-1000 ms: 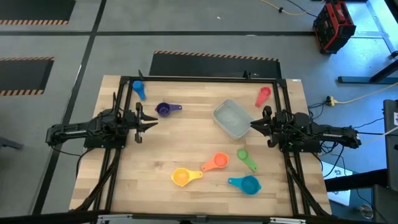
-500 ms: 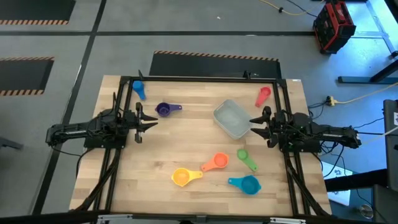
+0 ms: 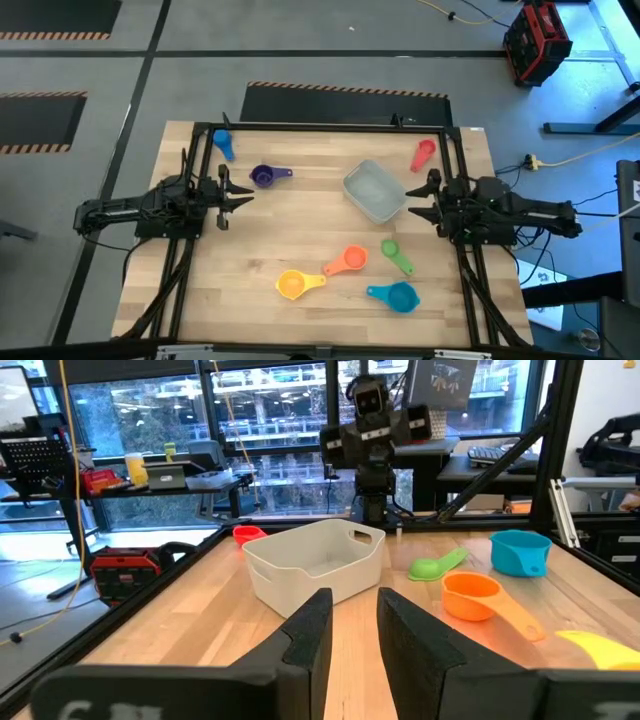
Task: Nest measuring cups in basket
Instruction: Put the light blue measuring cup into the bin
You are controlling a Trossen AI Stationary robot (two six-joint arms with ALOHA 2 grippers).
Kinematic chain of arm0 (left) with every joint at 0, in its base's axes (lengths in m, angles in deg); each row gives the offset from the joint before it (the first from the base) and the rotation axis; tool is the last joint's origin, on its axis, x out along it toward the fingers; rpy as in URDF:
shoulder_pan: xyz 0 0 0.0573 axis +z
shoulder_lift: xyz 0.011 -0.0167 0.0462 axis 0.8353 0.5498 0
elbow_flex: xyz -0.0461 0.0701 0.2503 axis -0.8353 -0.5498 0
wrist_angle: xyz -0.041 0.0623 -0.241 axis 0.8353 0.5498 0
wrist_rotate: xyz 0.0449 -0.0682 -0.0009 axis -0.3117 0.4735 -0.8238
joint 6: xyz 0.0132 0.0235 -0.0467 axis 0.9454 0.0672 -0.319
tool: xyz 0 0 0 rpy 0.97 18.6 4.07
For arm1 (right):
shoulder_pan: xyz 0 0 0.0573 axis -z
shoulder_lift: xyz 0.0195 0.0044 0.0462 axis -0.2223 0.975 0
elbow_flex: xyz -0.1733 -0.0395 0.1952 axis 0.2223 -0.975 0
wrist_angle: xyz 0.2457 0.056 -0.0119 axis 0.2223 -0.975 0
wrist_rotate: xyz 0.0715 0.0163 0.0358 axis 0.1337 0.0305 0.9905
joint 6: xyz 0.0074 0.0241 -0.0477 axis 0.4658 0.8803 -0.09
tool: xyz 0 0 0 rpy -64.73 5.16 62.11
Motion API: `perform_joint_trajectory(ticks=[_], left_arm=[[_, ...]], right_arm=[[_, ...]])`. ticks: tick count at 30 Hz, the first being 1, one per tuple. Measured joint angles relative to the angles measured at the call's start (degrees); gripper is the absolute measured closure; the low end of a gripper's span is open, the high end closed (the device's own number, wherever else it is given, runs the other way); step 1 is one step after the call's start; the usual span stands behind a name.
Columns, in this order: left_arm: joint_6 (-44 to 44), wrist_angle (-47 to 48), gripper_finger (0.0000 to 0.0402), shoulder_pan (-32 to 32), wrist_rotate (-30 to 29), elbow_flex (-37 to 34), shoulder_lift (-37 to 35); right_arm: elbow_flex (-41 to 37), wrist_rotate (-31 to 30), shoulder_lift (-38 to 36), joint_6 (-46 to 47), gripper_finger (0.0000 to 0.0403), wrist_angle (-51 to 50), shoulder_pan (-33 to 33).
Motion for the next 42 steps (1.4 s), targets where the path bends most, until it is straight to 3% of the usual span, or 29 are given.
perform_joint_trajectory(ticks=[7, 19, 30, 42], left_arm=[[-0.02, 0.00, 0.0326, -0.01, 0.00, 0.00, 0.01], [-0.02, 0.00, 0.0326, 0.00, -0.01, 0.00, -0.01], [-0.02, 0.00, 0.0326, 0.01, 0.00, -0.02, -0.01], [-0.02, 0.00, 0.0326, -0.01, 0.00, -0.02, 0.01]], right_arm=[[14.73, -0.91, 9.17, 2.53, 0.0170, -15.55, 0.01], [28.19, 15.85, 31.74, 12.24, 0.0170, -20.06, -3.09], [30.31, 16.32, 48.49, 21.03, 0.0170, -20.14, -17.55], [30.33, 14.79, 63.01, 21.49, 0.0170, -19.97, -28.11]])
